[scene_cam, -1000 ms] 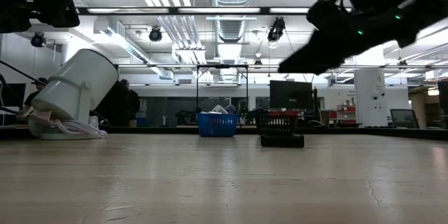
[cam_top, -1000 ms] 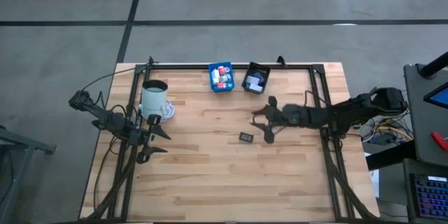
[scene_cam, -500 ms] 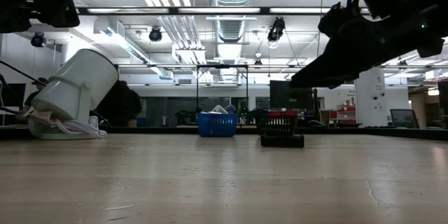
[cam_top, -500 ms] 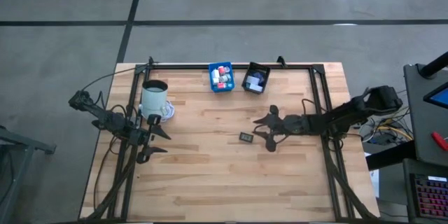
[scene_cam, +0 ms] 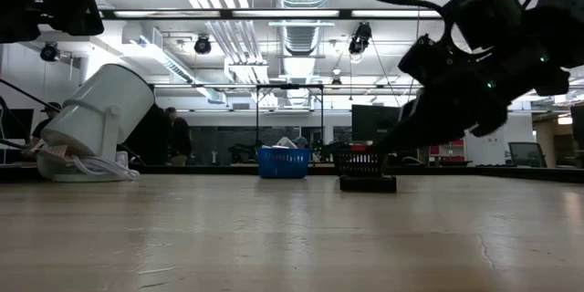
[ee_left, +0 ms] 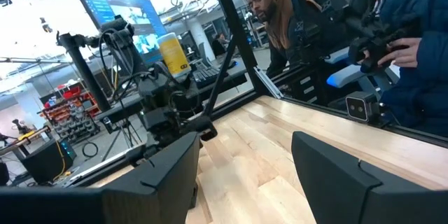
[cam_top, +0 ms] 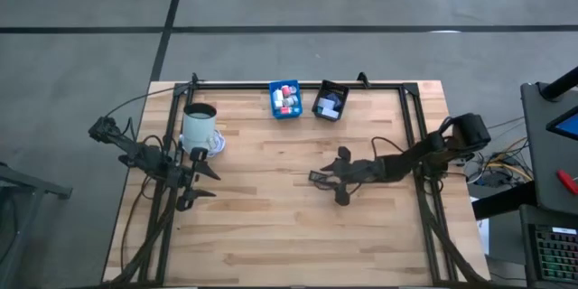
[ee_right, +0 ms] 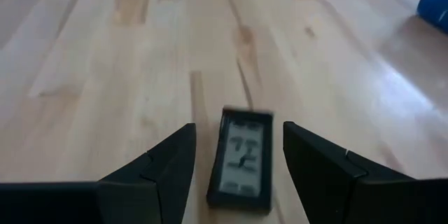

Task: Pick & Place Office items
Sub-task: Put the black digital clock into the black basket

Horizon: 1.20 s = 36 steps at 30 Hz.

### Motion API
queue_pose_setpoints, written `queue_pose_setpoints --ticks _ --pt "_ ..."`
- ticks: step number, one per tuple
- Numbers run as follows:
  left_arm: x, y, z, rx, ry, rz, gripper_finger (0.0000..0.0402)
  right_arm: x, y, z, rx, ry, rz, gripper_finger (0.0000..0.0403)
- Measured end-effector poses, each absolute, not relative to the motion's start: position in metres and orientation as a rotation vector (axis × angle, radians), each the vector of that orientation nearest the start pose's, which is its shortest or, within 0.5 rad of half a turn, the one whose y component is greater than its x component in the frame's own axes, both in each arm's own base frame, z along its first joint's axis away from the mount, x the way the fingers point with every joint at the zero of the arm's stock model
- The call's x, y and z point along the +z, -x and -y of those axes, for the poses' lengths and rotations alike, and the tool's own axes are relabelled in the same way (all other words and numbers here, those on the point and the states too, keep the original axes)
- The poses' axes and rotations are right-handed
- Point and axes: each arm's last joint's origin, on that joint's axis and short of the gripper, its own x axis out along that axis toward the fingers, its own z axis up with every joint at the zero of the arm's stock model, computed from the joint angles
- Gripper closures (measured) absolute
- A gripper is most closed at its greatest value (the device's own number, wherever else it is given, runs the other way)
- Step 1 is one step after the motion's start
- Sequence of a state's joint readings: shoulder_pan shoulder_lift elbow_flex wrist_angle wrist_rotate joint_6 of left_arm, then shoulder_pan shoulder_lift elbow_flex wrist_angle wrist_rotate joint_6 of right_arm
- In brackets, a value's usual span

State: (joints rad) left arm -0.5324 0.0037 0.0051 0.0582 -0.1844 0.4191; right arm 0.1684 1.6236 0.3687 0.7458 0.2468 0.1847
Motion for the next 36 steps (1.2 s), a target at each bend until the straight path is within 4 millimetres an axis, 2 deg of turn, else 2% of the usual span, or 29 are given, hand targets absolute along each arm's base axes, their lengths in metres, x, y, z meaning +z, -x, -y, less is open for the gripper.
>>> queue_pose_setpoints --ticks 11,36 --pt "0.17 -0.087 0.045 -0.332 -0.396 0.122 0.0168 0.088 -0.257 -0.037 -0.151 -0.076 -0.555 0.0193" --pt "0.17 -0.087 0.045 -0.334 -0.398 0.116 0.0168 0.076 -0.257 -0.037 -0.185 -0.101 -0.598 0.0193"
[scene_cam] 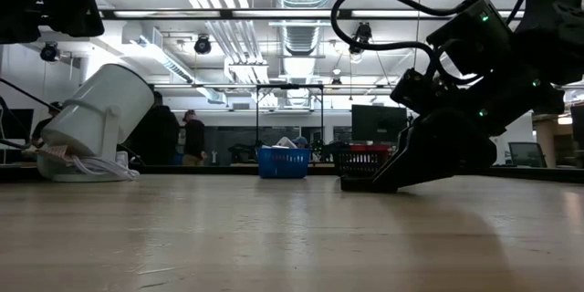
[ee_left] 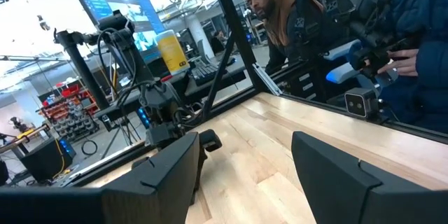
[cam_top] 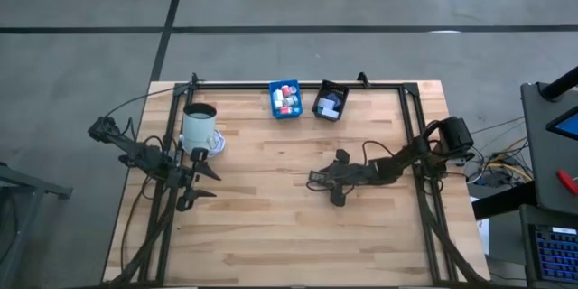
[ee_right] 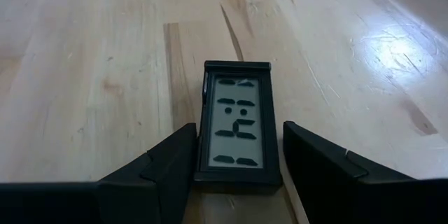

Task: Pick & Place Office items
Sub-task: Put the black digital clock into the black basket

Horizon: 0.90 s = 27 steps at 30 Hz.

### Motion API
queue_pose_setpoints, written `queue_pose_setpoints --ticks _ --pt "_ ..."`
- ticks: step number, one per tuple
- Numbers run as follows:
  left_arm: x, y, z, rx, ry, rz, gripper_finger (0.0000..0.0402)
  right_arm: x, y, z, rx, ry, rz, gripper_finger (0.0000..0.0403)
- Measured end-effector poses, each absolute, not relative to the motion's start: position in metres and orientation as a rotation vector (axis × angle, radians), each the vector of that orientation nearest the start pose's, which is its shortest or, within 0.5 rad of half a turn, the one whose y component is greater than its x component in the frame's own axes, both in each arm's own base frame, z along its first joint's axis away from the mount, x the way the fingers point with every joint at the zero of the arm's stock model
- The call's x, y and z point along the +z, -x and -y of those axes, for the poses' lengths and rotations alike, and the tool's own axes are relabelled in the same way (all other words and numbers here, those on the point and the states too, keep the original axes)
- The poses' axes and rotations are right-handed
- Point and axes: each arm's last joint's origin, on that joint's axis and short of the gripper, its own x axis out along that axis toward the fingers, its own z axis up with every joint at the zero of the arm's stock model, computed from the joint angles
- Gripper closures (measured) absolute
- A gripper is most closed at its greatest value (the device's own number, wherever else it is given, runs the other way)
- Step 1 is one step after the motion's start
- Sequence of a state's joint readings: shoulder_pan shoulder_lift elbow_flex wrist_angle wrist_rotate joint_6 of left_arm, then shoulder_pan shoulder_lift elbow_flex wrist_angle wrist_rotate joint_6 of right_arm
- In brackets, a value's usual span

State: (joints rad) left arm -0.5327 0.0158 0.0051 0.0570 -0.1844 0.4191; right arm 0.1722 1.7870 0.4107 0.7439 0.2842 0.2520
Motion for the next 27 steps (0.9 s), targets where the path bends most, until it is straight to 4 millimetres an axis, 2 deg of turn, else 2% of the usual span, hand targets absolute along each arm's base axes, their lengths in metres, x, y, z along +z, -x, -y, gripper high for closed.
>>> queue_pose_setpoints --ticks 7,17,27 --pt "0.1696 -0.0869 0.0451 -0.333 -0.398 0.116 0.0168 0.0762 -0.2578 -0.0366 -0.185 -0.104 -0.599 0.0196" --pt "0.1696 -0.0869 0.0451 -0.334 -0.398 0.116 0.0168 0.0764 -0.2584 -0.0369 -0.178 -0.106 -0.6 0.0244" --pt "0.1696 -0.0869 0.045 -0.333 -0.398 0.116 0.0168 0.0765 -0.2585 -0.0369 -0.179 -0.102 -0.6 0.0243"
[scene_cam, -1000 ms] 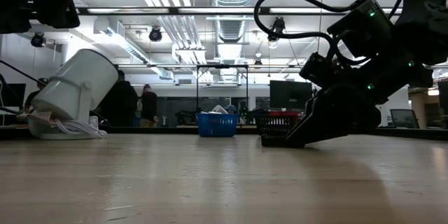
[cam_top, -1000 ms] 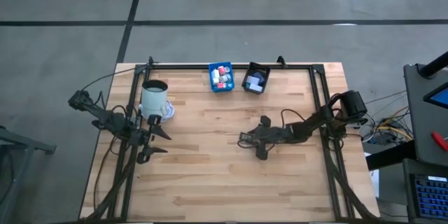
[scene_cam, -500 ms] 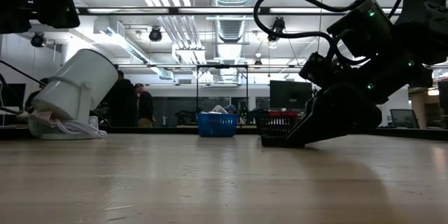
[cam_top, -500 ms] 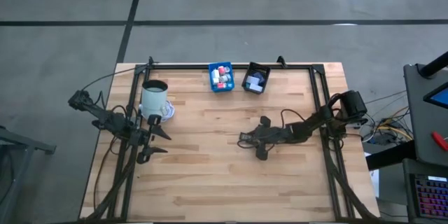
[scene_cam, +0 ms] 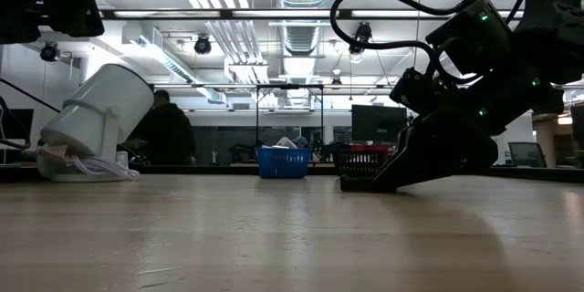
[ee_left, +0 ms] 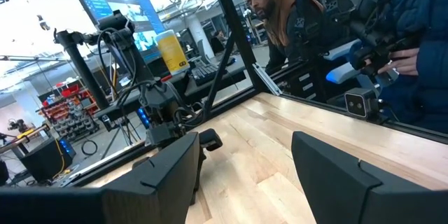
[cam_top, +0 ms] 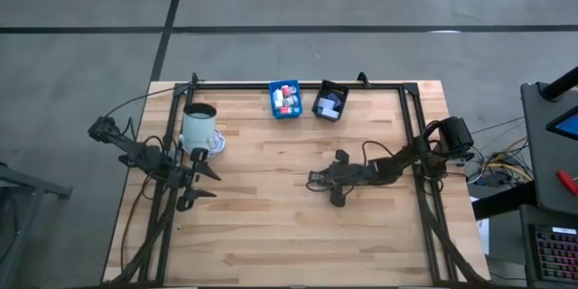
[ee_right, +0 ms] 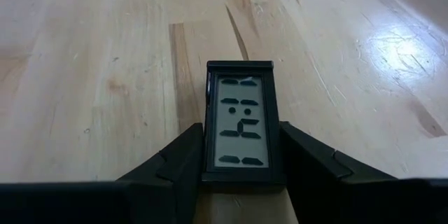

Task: Pick & Place Office items
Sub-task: Put the black digital clock into the black basket

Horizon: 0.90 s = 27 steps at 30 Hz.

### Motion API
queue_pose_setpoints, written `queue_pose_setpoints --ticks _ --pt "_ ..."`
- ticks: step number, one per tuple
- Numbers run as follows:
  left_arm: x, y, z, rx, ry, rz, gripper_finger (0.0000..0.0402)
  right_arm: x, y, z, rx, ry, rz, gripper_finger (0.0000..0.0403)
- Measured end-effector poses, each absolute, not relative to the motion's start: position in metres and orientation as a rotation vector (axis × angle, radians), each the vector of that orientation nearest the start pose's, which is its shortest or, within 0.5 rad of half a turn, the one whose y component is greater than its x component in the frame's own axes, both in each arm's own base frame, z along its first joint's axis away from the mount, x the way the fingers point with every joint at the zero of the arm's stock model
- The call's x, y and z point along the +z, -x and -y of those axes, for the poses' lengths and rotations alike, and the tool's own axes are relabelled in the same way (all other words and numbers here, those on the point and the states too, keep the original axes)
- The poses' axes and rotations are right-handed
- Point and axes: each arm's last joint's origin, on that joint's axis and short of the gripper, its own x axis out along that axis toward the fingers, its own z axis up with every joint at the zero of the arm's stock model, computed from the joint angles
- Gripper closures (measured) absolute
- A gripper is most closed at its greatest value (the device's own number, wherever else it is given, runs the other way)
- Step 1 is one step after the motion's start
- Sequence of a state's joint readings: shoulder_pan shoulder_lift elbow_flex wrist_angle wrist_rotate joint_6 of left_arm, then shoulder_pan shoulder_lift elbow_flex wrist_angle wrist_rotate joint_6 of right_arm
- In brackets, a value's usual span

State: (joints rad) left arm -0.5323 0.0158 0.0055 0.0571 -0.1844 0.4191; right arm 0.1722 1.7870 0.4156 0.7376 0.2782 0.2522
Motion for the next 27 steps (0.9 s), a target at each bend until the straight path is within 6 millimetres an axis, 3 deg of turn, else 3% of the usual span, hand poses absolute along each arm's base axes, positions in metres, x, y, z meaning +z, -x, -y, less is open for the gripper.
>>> queue_pose_setpoints --ticks 8,20,27 --pt "0.17 -0.087 0.045 -0.333 -0.398 0.116 0.0168 0.084 -0.258 -0.036 -0.176 -0.057 -0.583 0.0243" --pt "0.17 -0.087 0.045 -0.334 -0.398 0.116 0.0168 0.136 -0.251 -0.028 -0.372 0.091 -0.416 0.0241" --pt "0.17 -0.087 0.045 -0.333 -0.398 0.117 0.0168 0.17 -0.238 -0.003 -0.485 0.131 -0.372 0.0242"
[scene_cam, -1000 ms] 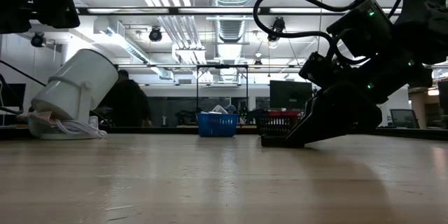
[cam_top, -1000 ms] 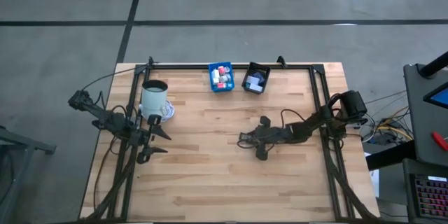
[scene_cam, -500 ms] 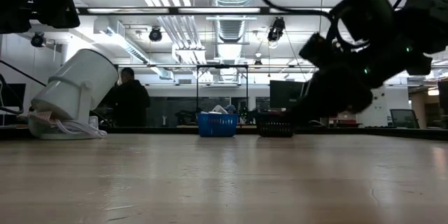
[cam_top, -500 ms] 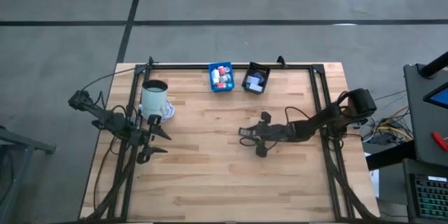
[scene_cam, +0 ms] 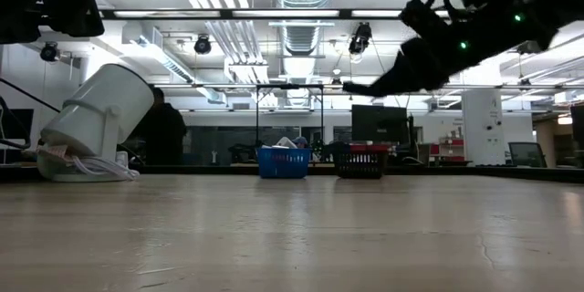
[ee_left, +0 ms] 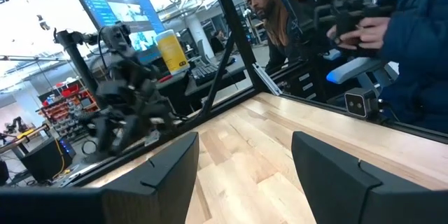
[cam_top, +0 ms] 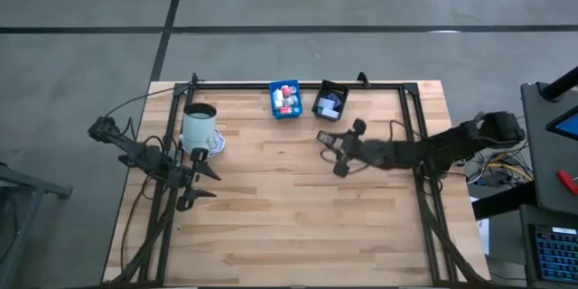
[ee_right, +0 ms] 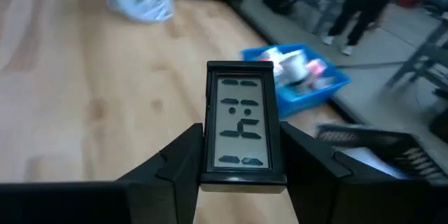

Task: Pick & Place Office items
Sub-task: Put the black digital clock into the black basket

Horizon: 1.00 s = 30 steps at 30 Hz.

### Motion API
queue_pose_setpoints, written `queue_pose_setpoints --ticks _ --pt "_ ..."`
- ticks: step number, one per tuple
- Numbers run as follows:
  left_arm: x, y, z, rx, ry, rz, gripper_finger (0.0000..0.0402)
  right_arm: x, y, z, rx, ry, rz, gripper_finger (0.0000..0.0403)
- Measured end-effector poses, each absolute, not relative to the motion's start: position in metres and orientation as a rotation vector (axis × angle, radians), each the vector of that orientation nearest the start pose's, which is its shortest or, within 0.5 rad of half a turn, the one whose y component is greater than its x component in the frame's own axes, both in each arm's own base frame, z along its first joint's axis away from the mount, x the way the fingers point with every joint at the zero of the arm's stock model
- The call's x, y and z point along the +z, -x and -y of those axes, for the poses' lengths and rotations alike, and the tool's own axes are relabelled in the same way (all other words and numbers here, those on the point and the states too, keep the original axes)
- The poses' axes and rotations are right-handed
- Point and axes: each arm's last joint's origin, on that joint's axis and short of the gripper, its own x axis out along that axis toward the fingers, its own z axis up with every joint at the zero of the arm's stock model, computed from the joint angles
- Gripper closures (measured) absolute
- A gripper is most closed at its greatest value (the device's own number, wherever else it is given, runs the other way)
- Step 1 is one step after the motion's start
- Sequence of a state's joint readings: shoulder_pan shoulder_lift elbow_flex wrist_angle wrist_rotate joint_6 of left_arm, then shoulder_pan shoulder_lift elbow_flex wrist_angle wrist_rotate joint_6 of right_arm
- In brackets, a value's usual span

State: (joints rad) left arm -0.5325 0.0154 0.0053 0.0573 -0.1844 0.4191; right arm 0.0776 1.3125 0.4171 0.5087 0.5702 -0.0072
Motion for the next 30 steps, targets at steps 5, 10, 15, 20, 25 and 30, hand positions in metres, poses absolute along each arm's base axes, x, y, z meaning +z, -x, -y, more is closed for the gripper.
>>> queue_pose_setpoints --ticks 5,10,15,20,25,30 --pt "0.17 -0.087 0.045 -0.333 -0.398 0.117 0.0168 0.197 -0.231 0.026 -0.487 0.133 -0.35 0.0238" --pt "0.17 -0.087 0.045 -0.334 -0.398 0.116 0.0168 0.218 -0.223 0.059 -0.536 0.123 -0.388 0.0242" --pt "0.17 -0.087 0.045 -0.334 -0.398 0.116 0.0168 0.228 -0.217 0.093 -0.544 0.066 -0.454 0.0237" --pt "0.17 -0.087 0.045 -0.334 -0.398 0.116 0.0168 0.227 -0.215 0.124 -0.554 0.032 -0.491 0.0239" --pt "0.17 -0.087 0.045 -0.334 -0.398 0.116 0.0168 0.217 -0.215 0.152 -0.574 -0.018 -0.535 0.024" --pt "0.17 -0.087 0.045 -0.333 -0.398 0.116 0.0168 0.201 -0.22 0.178 -0.547 -0.098 -0.586 0.0234"
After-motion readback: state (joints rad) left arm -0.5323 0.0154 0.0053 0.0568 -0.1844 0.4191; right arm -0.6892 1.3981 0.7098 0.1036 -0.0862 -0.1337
